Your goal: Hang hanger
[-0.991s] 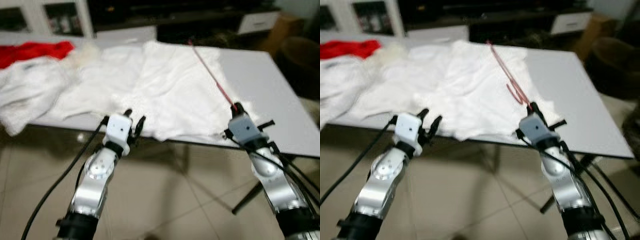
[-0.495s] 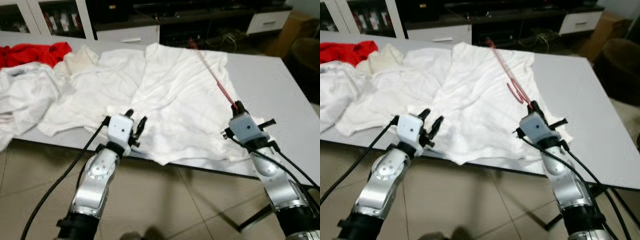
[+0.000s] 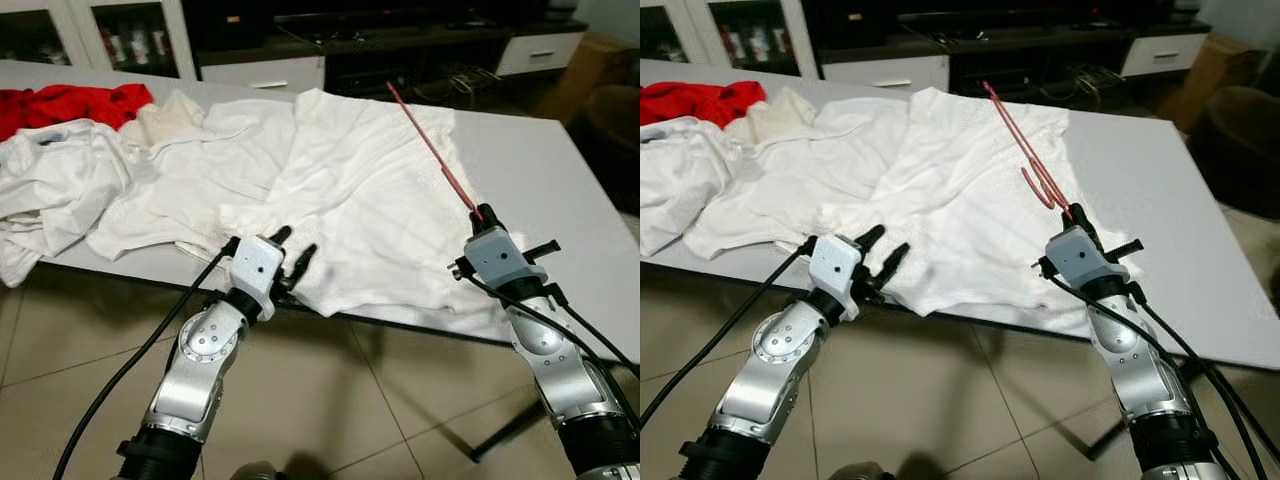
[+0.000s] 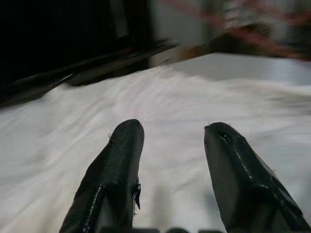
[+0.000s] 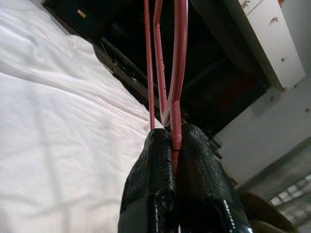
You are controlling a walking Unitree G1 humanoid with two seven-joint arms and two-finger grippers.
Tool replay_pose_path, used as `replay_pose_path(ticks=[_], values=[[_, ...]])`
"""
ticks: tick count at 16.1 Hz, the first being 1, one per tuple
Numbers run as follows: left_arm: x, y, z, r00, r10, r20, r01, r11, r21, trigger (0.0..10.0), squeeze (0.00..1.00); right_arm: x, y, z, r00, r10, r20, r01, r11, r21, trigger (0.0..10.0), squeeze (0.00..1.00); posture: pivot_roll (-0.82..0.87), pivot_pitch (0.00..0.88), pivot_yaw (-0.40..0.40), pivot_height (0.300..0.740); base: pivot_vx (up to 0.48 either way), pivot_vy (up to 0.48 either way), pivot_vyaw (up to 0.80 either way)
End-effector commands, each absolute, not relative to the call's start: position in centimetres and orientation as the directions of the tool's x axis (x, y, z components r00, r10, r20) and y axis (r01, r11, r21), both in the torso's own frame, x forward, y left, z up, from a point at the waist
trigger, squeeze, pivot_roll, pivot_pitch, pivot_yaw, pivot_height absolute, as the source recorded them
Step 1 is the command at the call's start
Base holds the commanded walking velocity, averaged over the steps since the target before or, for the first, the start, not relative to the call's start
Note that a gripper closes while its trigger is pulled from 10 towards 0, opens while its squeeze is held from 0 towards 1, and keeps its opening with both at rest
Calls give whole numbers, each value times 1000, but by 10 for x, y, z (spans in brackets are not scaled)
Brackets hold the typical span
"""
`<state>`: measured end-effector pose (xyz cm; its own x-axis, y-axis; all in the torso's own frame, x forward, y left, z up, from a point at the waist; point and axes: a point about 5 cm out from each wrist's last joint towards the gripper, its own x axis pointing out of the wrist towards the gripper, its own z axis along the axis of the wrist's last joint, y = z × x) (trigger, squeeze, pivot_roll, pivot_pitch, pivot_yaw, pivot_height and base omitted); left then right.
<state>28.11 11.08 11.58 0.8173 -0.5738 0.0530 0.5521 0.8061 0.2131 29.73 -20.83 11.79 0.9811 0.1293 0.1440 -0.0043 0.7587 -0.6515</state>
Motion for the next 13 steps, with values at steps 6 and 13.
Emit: replay_pose_path(ticks=[6,13], values=[[268,126,110,532,-835,-144,799,438,411,10000,0,299,-208,122,978,140,153,-6,757,-653,10000,0,169,23,1,740,0,0,0],[289,141,109,569,-806,-163,769,451,454,10000,0,294,-205,118,980,136,149,-9,767,-641,10000,0,158,38,10,740,0,0,0]])
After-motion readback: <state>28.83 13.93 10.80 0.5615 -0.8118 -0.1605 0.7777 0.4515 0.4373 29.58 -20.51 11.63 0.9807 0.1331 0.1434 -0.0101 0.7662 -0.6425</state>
